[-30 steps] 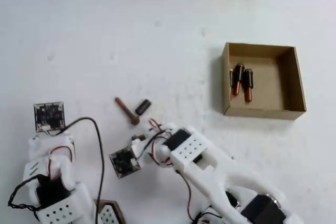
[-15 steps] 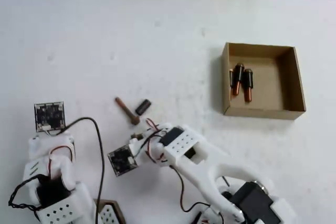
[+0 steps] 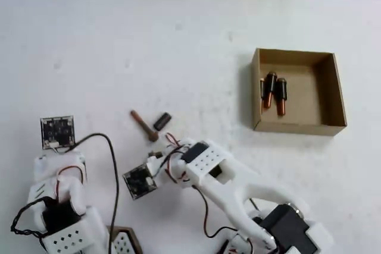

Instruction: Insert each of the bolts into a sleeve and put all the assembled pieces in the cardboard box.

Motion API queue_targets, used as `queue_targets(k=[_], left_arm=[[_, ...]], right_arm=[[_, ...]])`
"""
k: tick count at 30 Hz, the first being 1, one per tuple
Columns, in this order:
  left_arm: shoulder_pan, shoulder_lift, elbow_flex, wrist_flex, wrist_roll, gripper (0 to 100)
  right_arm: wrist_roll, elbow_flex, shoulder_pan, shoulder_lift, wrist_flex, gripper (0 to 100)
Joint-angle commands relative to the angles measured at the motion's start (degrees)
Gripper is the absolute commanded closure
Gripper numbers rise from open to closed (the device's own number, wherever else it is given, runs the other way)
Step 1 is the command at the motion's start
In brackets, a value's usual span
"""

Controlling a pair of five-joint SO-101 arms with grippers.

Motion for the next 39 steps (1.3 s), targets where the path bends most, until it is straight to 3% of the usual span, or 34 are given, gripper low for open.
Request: queue_targets(k=[1,4,9,17,20,24,31,39], left_arm=[[-0.5,-0.5,-0.7,-1.6,-0.6,98],[-0.5,-0.5,-0.7,-1.6,-0.6,98],[-0.5,-0.5,-0.7,-1.6,-0.6,98],[-0.4,-0.5,-0.7,-1.6,-0.6,98],[-0.4,-0.5,-0.7,-1.6,-0.6,98],[-0.3,-0.5,-0.7,-1.4,-0.6,98],[-0.2,-0.5,-0.6,-1.4,-0.6,98],[-0.2,-0.5,-0.4,-1.2,-0.5,98]], right_arm=[[1.0,-1.2,2.1,-0.4,-0.5,93.1],[1.0,-1.2,2.0,-0.4,-0.5,98.5],[0.7,-1.2,2.2,-0.5,-0.2,98.2],[-9.3,-2.2,3.7,-10.2,3.0,98.1],[-11.3,-2.2,7.0,-17.0,6.2,98.1],[-19.3,-2.0,12.6,-23.4,7.1,98.1],[-26.9,-3.2,15.3,-24.2,7.5,98.1],[-35.4,-17.2,15.4,-22.6,21.9,98.1]])
